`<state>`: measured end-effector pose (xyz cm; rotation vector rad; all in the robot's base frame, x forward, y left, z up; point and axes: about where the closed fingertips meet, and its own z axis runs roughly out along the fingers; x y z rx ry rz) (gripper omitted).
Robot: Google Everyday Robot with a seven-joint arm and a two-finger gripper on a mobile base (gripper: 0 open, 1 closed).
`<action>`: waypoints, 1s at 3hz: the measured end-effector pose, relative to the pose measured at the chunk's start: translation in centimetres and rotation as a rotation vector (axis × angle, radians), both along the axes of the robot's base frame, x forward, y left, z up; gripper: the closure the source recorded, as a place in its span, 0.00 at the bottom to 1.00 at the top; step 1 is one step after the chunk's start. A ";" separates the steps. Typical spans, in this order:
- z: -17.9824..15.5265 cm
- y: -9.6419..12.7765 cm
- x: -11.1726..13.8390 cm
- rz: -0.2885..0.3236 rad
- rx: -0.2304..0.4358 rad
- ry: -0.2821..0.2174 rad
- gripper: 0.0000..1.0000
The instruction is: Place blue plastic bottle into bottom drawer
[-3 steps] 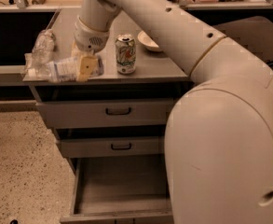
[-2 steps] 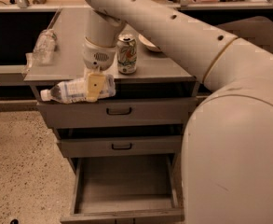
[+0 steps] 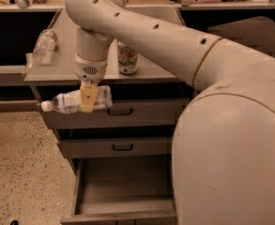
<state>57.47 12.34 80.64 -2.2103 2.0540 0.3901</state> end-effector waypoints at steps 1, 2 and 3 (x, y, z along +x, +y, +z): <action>-6.3 0.3 -2.2 -0.101 -0.038 0.021 1.00; -10.2 -1.2 -6.2 -0.138 0.052 0.048 1.00; -12.7 -4.2 -7.0 -0.201 0.061 0.046 1.00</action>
Offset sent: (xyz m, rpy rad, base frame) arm -0.1366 -0.0788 -0.2400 0.1399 0.1071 -0.2543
